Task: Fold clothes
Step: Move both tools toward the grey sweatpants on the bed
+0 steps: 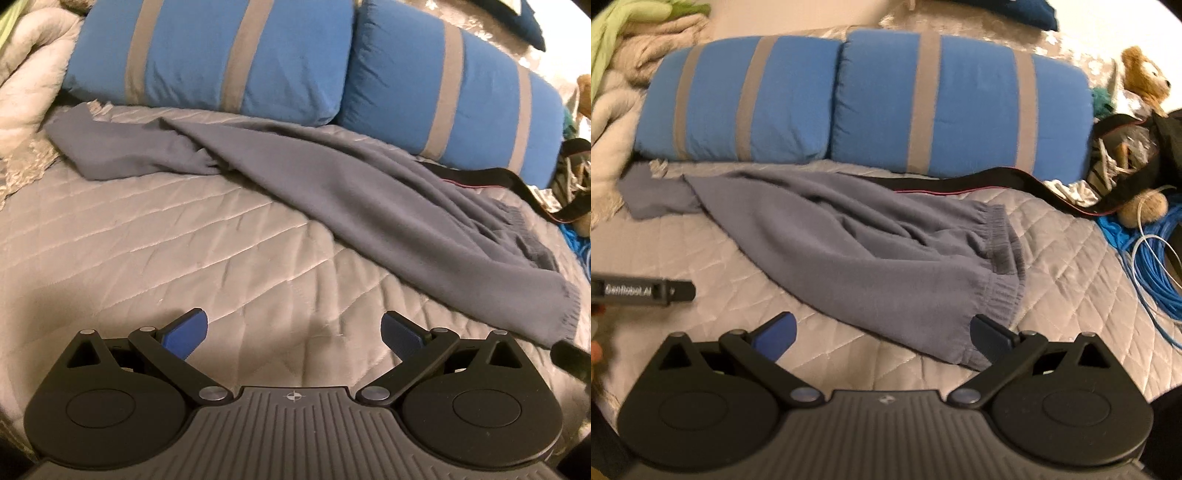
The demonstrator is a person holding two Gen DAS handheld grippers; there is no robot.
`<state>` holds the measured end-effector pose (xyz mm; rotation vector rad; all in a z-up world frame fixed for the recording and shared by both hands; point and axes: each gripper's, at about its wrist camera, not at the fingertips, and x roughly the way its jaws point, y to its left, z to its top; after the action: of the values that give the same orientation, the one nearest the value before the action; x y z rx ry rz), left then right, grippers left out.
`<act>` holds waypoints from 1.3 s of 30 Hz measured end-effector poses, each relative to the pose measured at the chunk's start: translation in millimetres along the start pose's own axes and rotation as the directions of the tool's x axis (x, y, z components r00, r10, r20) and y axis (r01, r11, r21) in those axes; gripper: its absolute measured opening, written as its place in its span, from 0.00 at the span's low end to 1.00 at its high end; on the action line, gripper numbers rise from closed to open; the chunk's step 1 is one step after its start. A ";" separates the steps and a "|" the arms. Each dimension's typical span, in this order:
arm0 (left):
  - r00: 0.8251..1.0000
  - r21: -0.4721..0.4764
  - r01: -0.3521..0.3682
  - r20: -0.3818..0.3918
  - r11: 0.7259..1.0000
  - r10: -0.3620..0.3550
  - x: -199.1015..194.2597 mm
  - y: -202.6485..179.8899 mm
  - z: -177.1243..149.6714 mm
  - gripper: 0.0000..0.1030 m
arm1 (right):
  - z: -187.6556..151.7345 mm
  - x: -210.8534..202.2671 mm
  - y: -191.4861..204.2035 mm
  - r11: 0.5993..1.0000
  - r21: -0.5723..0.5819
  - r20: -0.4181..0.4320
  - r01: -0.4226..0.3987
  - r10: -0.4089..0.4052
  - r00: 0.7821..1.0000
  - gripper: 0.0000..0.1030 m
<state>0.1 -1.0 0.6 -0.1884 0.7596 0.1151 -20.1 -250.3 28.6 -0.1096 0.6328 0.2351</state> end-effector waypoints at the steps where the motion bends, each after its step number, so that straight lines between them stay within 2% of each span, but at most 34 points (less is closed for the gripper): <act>1: 1.000 0.010 0.002 0.002 1.000 -0.002 -0.6 -1.6 0.2 0.99 | 0.3 2.3 -2.7 1.000 0.014 -0.013 0.008 -0.007 1.000 1.00; 8: 1.000 0.062 0.015 0.020 0.998 -0.016 -1.9 -8.9 2.6 0.99 | -4.3 6.0 -9.5 1.000 -0.013 -0.100 0.018 -0.019 0.995 1.00; 17: 0.995 0.140 0.066 0.058 0.988 -0.075 -6.9 -35.7 10.0 0.99 | -13.7 -4.5 -16.6 0.999 0.000 -0.152 -0.033 0.033 0.988 1.00; 23: 0.996 0.158 0.092 -0.030 0.983 -0.088 4.8 -46.1 19.1 0.99 | -11.9 -14.3 -13.6 0.998 -0.016 -0.126 -0.068 0.065 0.990 1.00; 29: 0.991 0.184 0.136 -0.010 0.973 -0.136 4.3 -62.0 21.6 0.99 | -13.5 -16.8 -12.5 0.996 -0.032 -0.101 -0.088 0.085 0.991 1.00; 33: 0.994 0.175 0.101 0.020 0.979 -0.106 5.9 -69.3 25.1 0.99 | -15.9 -14.2 -22.3 0.994 0.021 -0.099 -0.103 0.104 0.990 1.00; 39: 0.991 0.171 0.079 0.094 0.982 -0.097 1.7 -64.4 24.7 0.99 | -20.6 -12.1 -53.5 0.964 0.189 -0.082 -0.186 0.204 0.975 1.00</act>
<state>29.0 -58.6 25.2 -0.0558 0.6545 -0.0233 -27.9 -307.8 20.9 0.1172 0.7636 0.3633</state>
